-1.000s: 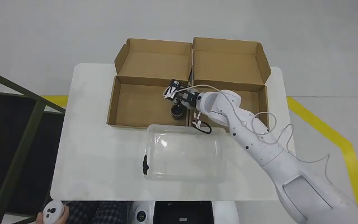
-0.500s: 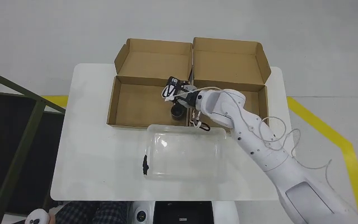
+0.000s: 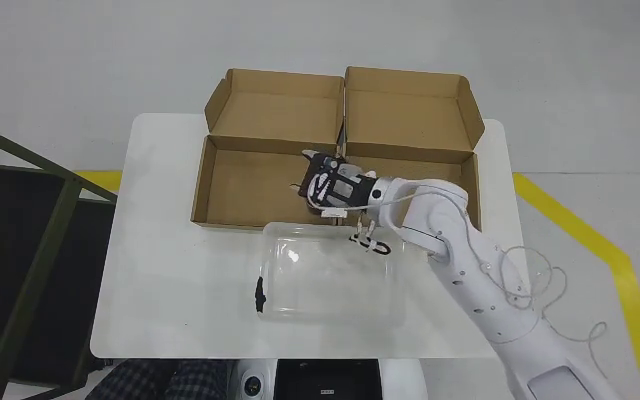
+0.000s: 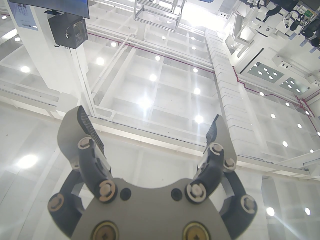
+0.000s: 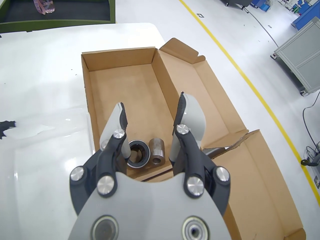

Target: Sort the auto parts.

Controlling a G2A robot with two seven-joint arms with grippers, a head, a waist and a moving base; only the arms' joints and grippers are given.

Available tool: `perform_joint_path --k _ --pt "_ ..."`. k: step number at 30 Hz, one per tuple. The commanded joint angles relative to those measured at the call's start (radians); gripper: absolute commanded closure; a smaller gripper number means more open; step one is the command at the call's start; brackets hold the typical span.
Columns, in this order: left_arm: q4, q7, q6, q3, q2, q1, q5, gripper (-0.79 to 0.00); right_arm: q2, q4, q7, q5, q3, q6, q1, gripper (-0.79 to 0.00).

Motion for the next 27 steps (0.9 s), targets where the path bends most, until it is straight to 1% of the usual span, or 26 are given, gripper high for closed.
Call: perform_joint_path --k 1,4,7,9,17,27 --pt "0.000 0.000 0.000 0.000 0.000 0.000 0.000 -0.785 0.010 -0.032 -0.002 0.000 0.034 -0.014 -0.040 -0.409" --pt "0.000 0.000 0.000 0.000 0.000 0.000 0.000 -0.785 0.025 -0.072 -0.011 -0.005 0.086 -0.035 -0.104 -0.573" --pt "0.000 0.000 0.000 0.000 0.000 0.000 0.000 -0.785 0.039 -0.111 -0.034 -0.016 0.140 -0.052 -0.169 -0.683" --pt "0.000 0.000 0.000 0.000 0.000 0.000 0.000 -0.785 0.047 -0.134 -0.053 -0.028 0.169 -0.068 -0.210 -0.785" --pt "0.000 0.000 0.000 0.000 0.000 0.000 0.000 -0.785 0.077 -0.214 -0.125 -0.080 0.304 -0.094 -0.364 -0.785" --pt "0.000 0.000 0.000 0.000 0.000 0.000 0.000 -0.785 0.107 -0.256 -0.229 -0.101 0.489 -0.108 -0.533 -0.785"
